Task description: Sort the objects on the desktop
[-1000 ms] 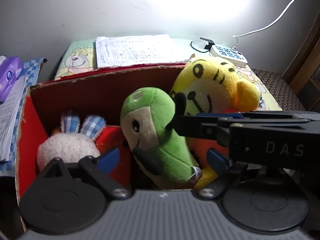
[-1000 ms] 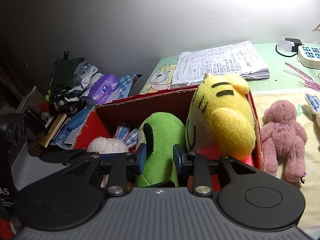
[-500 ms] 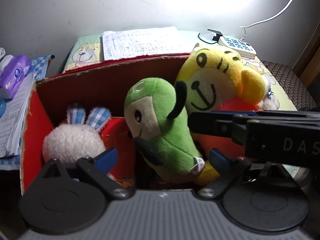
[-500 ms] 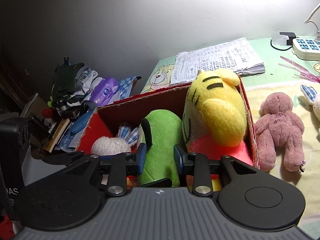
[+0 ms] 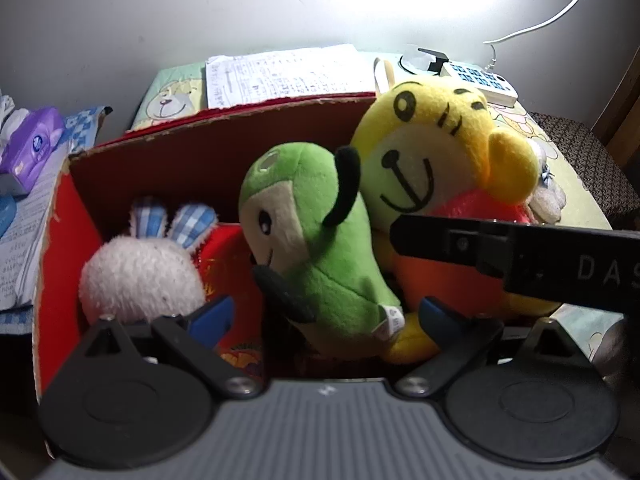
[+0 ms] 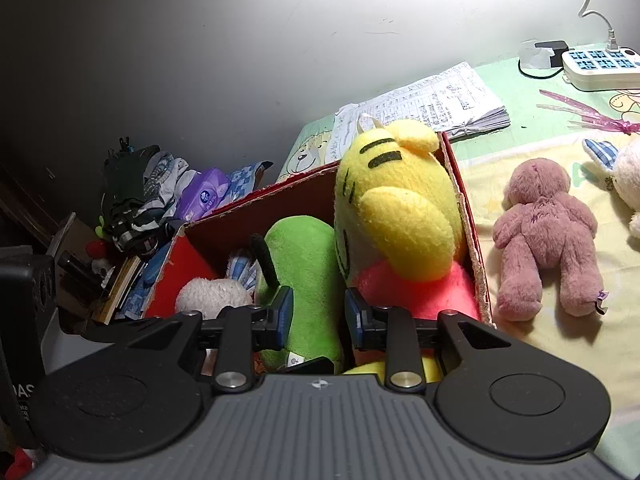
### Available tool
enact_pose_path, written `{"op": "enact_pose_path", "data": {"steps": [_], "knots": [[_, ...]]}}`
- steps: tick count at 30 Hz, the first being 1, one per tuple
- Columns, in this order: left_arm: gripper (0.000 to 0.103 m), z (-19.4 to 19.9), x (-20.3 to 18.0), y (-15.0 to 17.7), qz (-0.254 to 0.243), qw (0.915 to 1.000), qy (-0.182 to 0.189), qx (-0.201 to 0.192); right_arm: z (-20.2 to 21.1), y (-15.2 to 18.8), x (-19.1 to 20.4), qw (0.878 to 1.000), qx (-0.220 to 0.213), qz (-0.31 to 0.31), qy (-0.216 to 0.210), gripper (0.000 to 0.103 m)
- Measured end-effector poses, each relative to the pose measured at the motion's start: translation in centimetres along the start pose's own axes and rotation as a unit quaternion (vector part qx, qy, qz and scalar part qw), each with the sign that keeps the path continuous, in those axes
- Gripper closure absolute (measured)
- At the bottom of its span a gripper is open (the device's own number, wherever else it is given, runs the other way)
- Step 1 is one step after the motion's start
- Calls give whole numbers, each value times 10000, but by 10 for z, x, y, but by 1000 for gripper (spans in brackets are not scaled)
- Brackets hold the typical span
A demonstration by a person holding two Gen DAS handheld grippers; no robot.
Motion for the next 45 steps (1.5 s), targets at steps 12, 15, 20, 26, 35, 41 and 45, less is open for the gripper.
{"op": "enact_pose_path", "data": {"steps": [12, 15, 20, 26, 35, 41, 45], "knots": [[4, -9, -5, -4, -13, 9999, 27, 129, -4, 2, -4, 10000, 35, -13, -63, 74], [4, -11, -9, -4, -49, 9999, -33, 162, -5, 3, -5, 9999, 43, -36, -83, 74], [4, -10, -12, -3, -68, 9998, -128, 169, -4, 3, -6, 9999, 48, -49, -109, 74], [4, -8, -12, -2, -2, 9994, -300, 188, -3, 5, -8, 9999, 44, -91, -134, 74], [4, -1, -10, 0, 184, 9982, -546, 166, -3, 7, -4, 10000, 1, 59, -22, 74], [4, 3, -13, 3, 267, 9971, -703, 111, -3, 12, 2, 9991, -129, 377, 150, 74], [4, 4, -14, 4, 291, 9965, -782, 70, -2, 13, 0, 9988, -217, 416, 131, 74]]}}
Point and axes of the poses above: each gripper's, at about its wrist camera, not at the fingertips, and z roughly against the way its jaws point, x to its left, y to its underside, the point moved 1 cm from there along -z, roughly the way its jaws point, and after that the axes turned 9 degrees about y, right-handed, at the moved point
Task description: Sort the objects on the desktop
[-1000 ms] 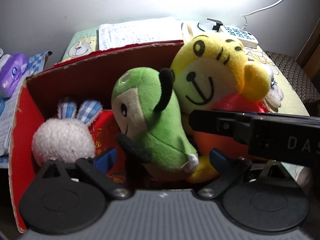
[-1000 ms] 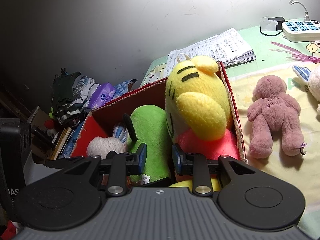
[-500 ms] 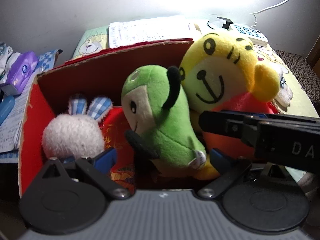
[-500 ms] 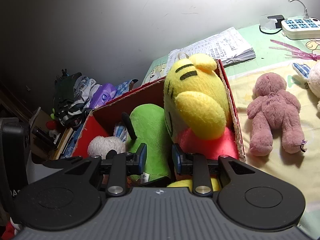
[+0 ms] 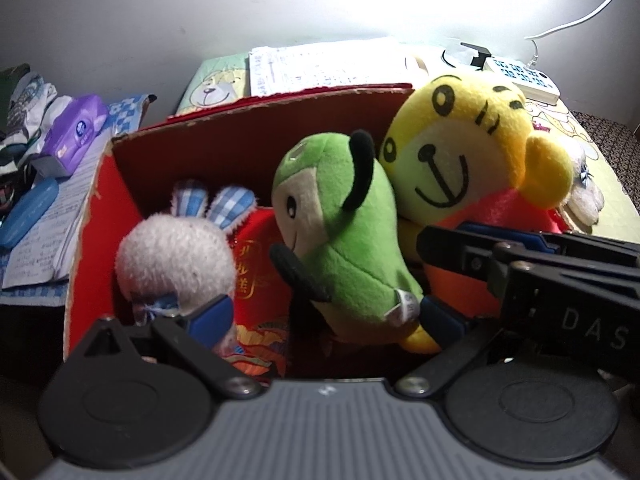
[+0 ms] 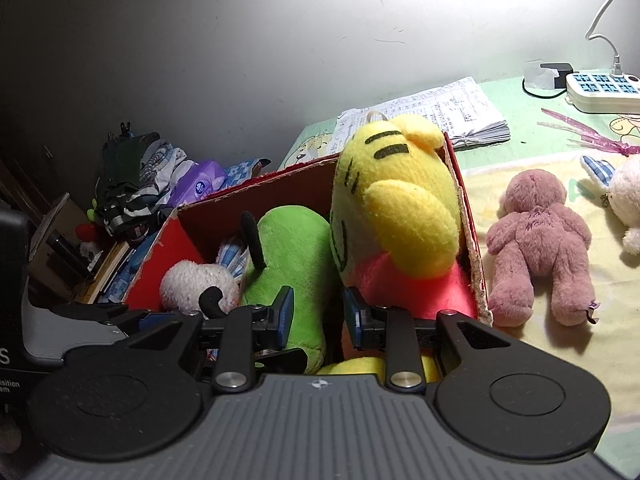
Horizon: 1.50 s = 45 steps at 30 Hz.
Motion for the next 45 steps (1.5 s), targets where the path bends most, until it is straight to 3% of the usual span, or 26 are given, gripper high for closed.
{"op": "enact_pose_path", "data": {"steps": [35, 45], "knots": [[1, 4, 5, 8, 405, 9991, -90, -119, 6, 5, -3, 9995, -206, -30, -245, 74], [2, 23, 0, 4, 470, 9984, -130, -297, 11, 2, -5, 9991, -217, -112, -339, 71]]}}
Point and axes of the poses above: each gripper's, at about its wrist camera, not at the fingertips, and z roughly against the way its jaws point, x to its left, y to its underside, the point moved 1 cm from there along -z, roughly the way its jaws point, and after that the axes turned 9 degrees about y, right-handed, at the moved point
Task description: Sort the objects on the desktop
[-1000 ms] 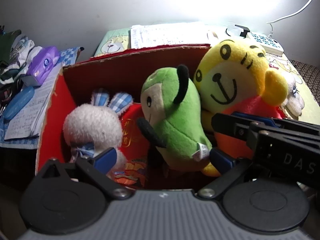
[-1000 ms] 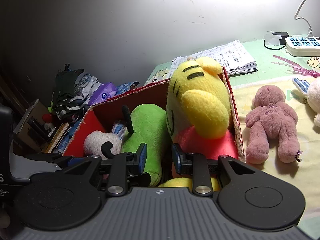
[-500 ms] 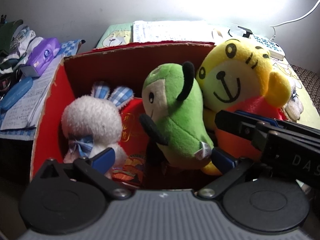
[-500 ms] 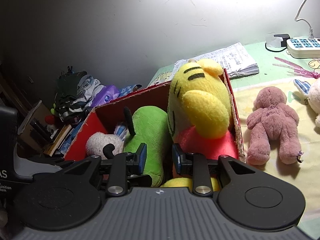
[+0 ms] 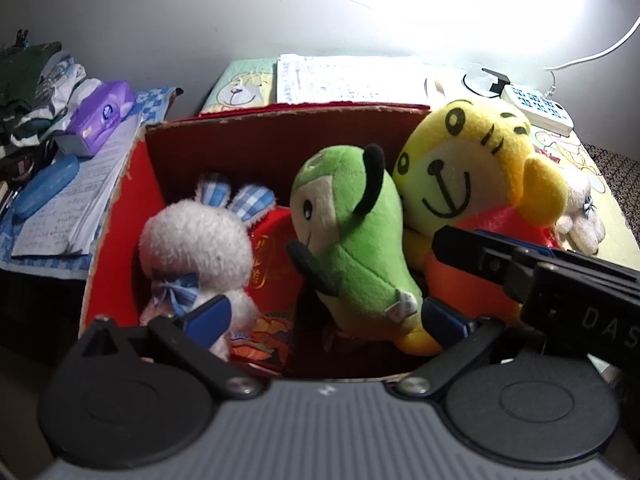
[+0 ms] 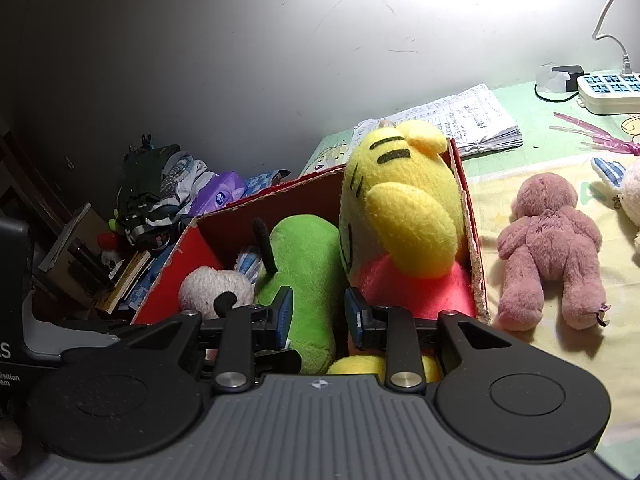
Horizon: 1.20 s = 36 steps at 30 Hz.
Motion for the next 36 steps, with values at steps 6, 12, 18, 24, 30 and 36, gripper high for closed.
{"op": "enact_pose_path", "data": {"steps": [6, 12, 18, 24, 30, 36], "knots": [[2, 15, -6, -3, -40, 9998, -170, -64, 16, -4, 0, 9999, -147, -46, -18, 69], [2, 27, -10, -3, -87, 9995, -256, -135, 29, -4, 0, 9997, -200, -140, -25, 66], [2, 35, -18, -3, -231, 9987, -370, -251, 40, -3, 1, 9994, -324, -125, 19, 66], [2, 42, -28, -5, -353, 9983, -351, -309, 49, -3, -2, 9989, -429, -148, 98, 64], [6, 56, -38, -6, -317, 9983, -42, -489, 56, -6, -14, 9985, -481, -259, 16, 62], [5, 66, -58, -13, -263, 9967, 104, -767, 69, -12, -38, 9975, -516, -432, -207, 61]]}}
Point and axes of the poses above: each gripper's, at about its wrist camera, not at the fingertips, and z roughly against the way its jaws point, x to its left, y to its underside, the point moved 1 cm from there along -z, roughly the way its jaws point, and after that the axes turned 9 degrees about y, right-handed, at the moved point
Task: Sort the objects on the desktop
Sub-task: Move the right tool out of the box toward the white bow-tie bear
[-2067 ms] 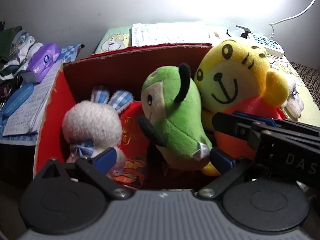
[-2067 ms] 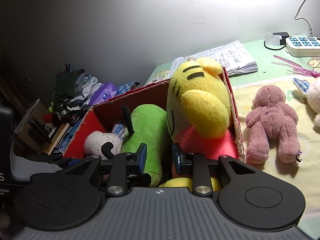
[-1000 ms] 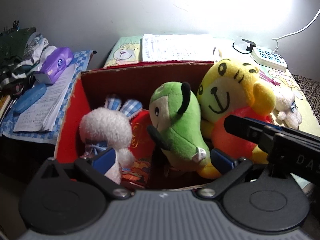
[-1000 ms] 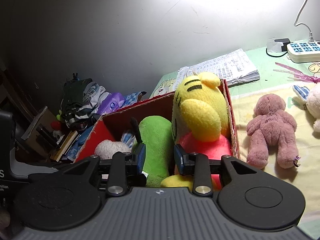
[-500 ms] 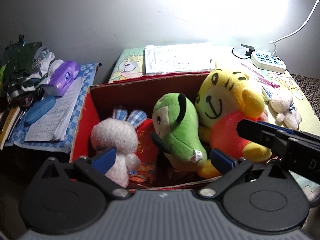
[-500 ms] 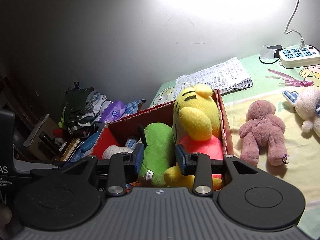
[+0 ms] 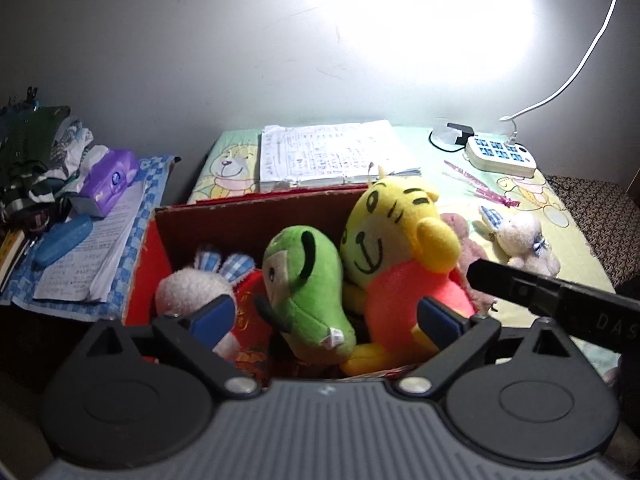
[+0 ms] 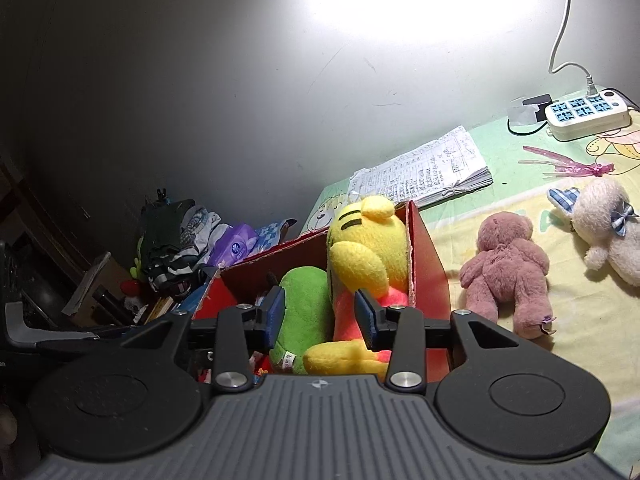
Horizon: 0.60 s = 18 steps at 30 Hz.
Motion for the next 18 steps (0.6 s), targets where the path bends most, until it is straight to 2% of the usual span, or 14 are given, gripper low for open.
{"op": "enact_pose_path", "data": {"steps": [5, 9, 16, 18], "knots": [[5, -3, -36, -6, -217, 9994, 200, -177, 9, -6, -27, 9999, 61, -84, -99, 61], [5, -13, -68, -7, -379, 9974, 575, -198, 16, -12, -56, 9998, 79, -175, -21, 61], [6, -42, -131, -4, -668, 9884, 1359, -107, 21, -15, -138, 9960, 304, -730, 417, 59], [6, -57, -148, -2, -721, 9864, 1478, -27, 21, -16, -163, 9934, 380, -936, 549, 59]]}}
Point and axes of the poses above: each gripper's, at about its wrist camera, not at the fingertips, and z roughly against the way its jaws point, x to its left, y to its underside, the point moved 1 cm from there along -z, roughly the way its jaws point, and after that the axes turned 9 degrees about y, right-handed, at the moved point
